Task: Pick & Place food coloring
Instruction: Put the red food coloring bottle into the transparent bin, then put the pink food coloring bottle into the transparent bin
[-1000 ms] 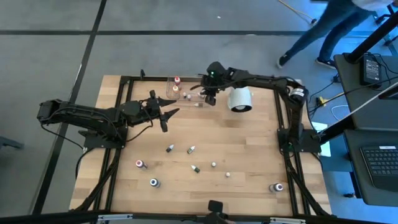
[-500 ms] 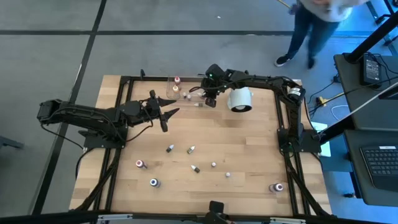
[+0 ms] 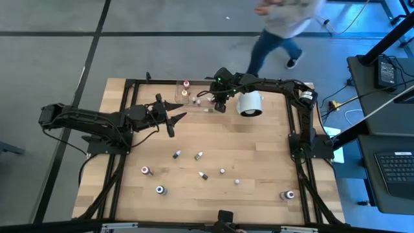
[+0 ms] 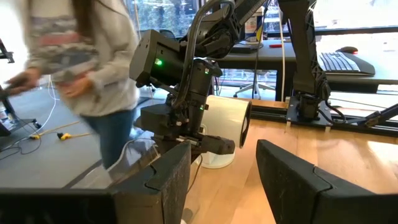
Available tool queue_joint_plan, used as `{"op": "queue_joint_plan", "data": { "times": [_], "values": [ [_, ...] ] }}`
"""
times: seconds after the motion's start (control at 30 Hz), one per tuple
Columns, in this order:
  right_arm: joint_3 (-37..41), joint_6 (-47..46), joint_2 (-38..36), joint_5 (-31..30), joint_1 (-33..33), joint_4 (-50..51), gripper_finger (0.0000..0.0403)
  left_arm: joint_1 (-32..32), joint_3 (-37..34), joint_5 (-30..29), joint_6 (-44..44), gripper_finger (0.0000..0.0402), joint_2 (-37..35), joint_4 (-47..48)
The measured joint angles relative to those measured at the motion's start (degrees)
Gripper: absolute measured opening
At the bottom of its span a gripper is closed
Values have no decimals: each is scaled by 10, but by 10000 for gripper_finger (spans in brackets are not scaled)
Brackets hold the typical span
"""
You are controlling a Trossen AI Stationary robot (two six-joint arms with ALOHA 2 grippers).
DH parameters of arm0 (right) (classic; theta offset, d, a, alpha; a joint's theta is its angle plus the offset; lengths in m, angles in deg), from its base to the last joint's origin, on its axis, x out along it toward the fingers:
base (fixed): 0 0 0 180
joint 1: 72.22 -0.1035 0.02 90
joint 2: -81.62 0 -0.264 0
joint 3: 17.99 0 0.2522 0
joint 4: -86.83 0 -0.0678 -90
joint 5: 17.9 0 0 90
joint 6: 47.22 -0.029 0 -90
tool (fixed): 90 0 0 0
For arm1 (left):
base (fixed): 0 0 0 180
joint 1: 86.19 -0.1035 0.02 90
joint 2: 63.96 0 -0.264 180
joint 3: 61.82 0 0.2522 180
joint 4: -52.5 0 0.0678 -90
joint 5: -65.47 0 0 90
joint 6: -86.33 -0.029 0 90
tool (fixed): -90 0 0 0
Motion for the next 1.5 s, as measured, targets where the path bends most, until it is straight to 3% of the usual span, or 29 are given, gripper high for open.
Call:
{"op": "queue_joint_plan", "data": {
  "times": [1.07,1.5],
  "values": [
    [1,2,0,0,0,0,87,0,0,0,0,178,0,0],
    [1,1,0,0,0,-1,130,0,0,0,0,177,0,0]
  ]
}}
